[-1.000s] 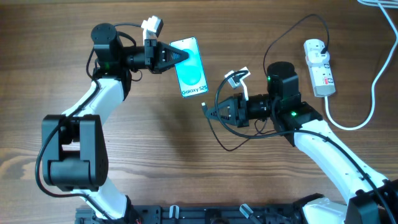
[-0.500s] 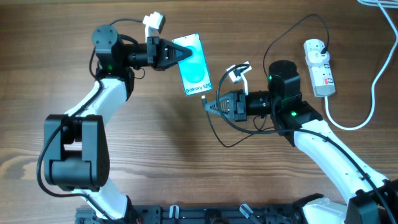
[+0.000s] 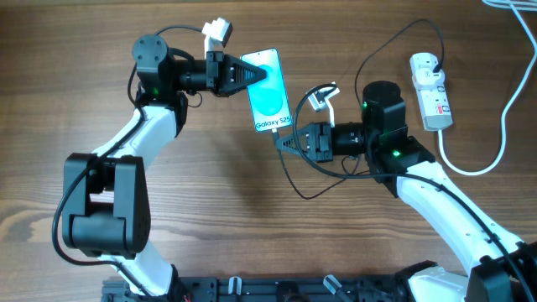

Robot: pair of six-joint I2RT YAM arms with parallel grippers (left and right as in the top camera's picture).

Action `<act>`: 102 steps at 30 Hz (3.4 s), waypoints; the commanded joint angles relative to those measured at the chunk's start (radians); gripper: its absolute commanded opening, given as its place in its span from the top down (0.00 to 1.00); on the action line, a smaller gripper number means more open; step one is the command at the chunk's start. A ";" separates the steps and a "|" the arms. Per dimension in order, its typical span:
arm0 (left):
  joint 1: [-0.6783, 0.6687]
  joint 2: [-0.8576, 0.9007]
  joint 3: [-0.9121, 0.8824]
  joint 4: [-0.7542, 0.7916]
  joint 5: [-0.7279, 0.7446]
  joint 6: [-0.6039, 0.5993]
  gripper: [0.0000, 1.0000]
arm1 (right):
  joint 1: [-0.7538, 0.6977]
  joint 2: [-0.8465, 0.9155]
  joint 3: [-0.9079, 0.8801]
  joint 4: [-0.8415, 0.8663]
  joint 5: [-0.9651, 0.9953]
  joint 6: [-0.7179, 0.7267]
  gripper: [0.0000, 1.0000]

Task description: Plug charger to phone and switch on socket

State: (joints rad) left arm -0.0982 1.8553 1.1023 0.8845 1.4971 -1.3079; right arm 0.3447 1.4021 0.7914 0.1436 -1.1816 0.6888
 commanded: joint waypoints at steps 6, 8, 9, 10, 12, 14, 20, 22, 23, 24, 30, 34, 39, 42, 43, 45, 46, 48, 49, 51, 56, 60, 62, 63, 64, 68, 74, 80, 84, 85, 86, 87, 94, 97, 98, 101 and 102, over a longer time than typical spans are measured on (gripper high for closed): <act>0.015 -0.014 0.010 0.026 -0.005 -0.018 0.96 | 0.006 0.002 -0.006 -0.012 -0.019 0.026 0.95; 0.020 -0.014 0.010 0.026 -0.006 -0.036 0.96 | 0.006 0.002 -0.006 -0.018 -0.021 0.025 0.96; 0.023 -0.014 0.010 0.026 -0.005 -0.036 0.96 | 0.006 0.002 -0.006 -0.017 -0.020 0.025 0.96; 0.023 -0.014 0.010 0.026 -0.005 -0.036 0.96 | 0.006 0.002 -0.006 -0.017 -0.019 0.025 0.96; 0.023 -0.014 0.010 0.025 -0.002 -0.036 0.96 | 0.006 0.002 -0.006 -0.017 -0.016 0.025 0.95; 0.023 -0.014 0.010 0.026 -0.002 -0.037 0.96 | 0.006 0.002 -0.006 -0.016 -0.016 0.025 0.96; 0.022 -0.014 0.010 0.025 0.018 -0.036 0.96 | 0.006 0.002 -0.006 -0.002 -0.015 0.026 0.96; 0.021 -0.014 0.010 0.025 0.026 -0.036 0.96 | 0.006 0.002 -0.006 -0.002 -0.011 0.028 0.96; 0.022 -0.014 0.010 0.025 0.029 -0.036 0.96 | 0.006 0.002 -0.006 -0.002 -0.008 0.029 0.96; 0.022 -0.014 0.010 0.025 0.029 -0.036 0.96 | 0.006 0.002 -0.006 -0.002 -0.004 0.029 0.96; 0.021 -0.014 0.010 0.025 0.028 -0.036 0.96 | 0.006 0.002 -0.006 -0.002 0.004 0.039 0.96; 0.017 -0.014 0.010 0.025 0.009 -0.048 0.96 | 0.006 0.002 -0.006 -0.001 0.015 0.046 0.96; -0.006 -0.014 0.010 0.026 0.005 -0.047 0.96 | 0.006 0.002 -0.006 0.003 0.014 0.048 0.96; -0.011 -0.014 0.010 0.026 0.006 -0.046 0.96 | 0.006 0.002 -0.006 0.003 0.014 0.048 0.96; -0.011 -0.014 0.010 0.026 0.006 -0.046 0.96 | 0.006 0.002 -0.006 0.003 0.014 0.048 0.96; -0.011 -0.014 0.010 0.025 0.025 -0.040 0.96 | 0.006 0.002 -0.006 0.019 0.014 0.048 0.96; -0.011 -0.014 0.010 0.026 0.034 -0.038 0.96 | 0.006 0.002 -0.006 0.026 0.014 0.053 0.96; -0.011 -0.014 0.010 0.026 0.045 -0.035 0.96 | 0.006 0.002 -0.006 0.032 0.014 0.055 0.96; -0.011 -0.014 0.010 0.026 0.048 -0.035 0.96 | 0.006 0.002 -0.006 0.031 0.014 0.055 0.96; -0.008 -0.014 0.010 0.026 0.050 -0.035 0.96 | 0.006 0.002 -0.006 0.031 0.014 0.055 0.96; -0.005 -0.014 0.010 0.026 0.063 -0.035 0.96 | -0.001 0.002 -0.006 0.031 0.014 0.055 0.96; -0.003 -0.014 0.010 0.026 0.062 -0.035 0.96 | -0.014 0.002 -0.006 0.031 0.014 0.055 0.96; -0.003 -0.014 0.010 0.026 0.062 -0.035 0.96 | -0.015 0.002 -0.006 0.031 0.014 0.055 0.96; -0.003 -0.014 0.010 0.026 0.062 -0.035 0.96 | -0.015 0.002 -0.006 0.031 0.014 0.055 0.96; -0.002 -0.014 0.010 0.026 0.062 -0.035 0.96 | -0.015 0.002 -0.006 0.031 0.015 0.055 0.96; -0.002 -0.014 0.010 0.026 0.062 -0.035 0.96 | -0.015 0.002 -0.006 0.032 0.015 0.055 0.96; -0.002 -0.014 0.010 0.026 0.062 -0.035 0.96 | -0.035 0.002 -0.006 0.032 0.015 0.055 0.96; -0.002 -0.014 0.010 0.026 0.062 -0.035 0.96 | -0.039 0.002 -0.006 0.032 0.040 0.074 0.95; -0.003 -0.014 0.010 0.025 0.056 -0.035 0.96 | -0.037 0.002 -0.006 0.036 0.067 0.078 0.96; -0.005 -0.014 0.010 0.026 0.054 -0.035 0.96 | -0.034 0.002 -0.006 0.043 0.079 0.084 0.96; -0.006 -0.014 0.010 0.025 0.054 -0.035 0.96 | -0.029 0.002 -0.006 0.058 0.092 0.099 0.96; -0.008 -0.014 0.010 0.025 0.054 -0.035 0.96 | -0.026 0.002 -0.006 0.074 0.098 0.105 0.96; -0.018 -0.014 0.010 0.025 0.054 -0.037 0.96 | 0.040 0.002 -0.006 0.134 0.242 0.124 0.96; -0.018 -0.014 0.010 0.025 0.055 -0.036 0.96 | 0.055 0.002 -0.006 0.133 0.285 0.122 0.96; -0.018 -0.014 0.010 0.025 0.055 -0.036 0.96 | 0.055 0.002 -0.006 0.133 0.292 0.118 0.96; 0.006 -0.014 0.010 0.025 0.055 -0.036 0.96 | 0.050 0.001 -0.006 0.099 0.291 0.087 0.96; 0.018 -0.014 0.010 0.025 0.056 -0.036 0.96 | 0.050 0.001 -0.006 0.090 0.291 0.076 0.96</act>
State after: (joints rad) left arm -0.0868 1.8553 1.1042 0.9028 1.4704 -1.3449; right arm 0.4099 1.4021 0.7727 0.2443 -0.9989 0.8017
